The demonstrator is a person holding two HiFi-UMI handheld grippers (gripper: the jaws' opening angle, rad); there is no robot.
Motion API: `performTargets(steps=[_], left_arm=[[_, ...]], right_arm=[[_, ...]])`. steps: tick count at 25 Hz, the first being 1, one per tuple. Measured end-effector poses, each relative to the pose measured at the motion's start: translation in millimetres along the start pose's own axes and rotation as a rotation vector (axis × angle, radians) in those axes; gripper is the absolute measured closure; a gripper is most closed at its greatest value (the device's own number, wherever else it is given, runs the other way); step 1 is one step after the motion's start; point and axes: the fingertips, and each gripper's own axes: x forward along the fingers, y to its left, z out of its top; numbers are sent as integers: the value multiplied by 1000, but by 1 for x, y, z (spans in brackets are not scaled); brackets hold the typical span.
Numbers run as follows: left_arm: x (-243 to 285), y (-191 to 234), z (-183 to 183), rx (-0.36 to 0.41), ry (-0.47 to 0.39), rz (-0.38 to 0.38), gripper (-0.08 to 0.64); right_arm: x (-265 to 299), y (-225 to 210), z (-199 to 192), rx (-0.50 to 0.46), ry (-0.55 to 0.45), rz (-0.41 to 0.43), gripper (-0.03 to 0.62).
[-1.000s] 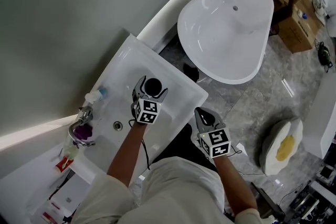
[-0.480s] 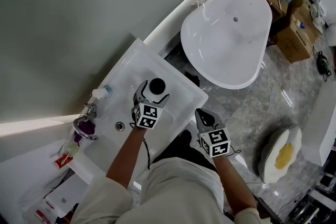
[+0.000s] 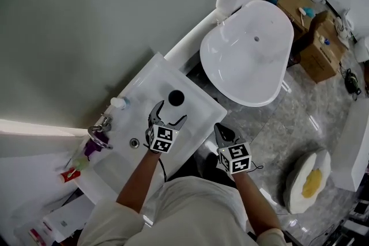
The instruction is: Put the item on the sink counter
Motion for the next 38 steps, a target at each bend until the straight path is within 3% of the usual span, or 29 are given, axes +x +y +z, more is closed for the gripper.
performTargets(steps=[6, 13, 27, 38], left_arm=[[-33, -13, 17, -42, -33, 28, 101], [-64, -37, 35, -73, -54, 115, 109], [-134, -112, 52, -121, -75, 280, 218], [-190, -170, 69, -163, -72, 348, 295]], right_arm=[[-20, -1, 20, -37, -44, 17, 581], [-47, -12, 32, -101, -79, 85, 581], [-111, -18, 18, -215, -120, 267, 581], [-148, -21, 15, -248, -140, 368, 581]])
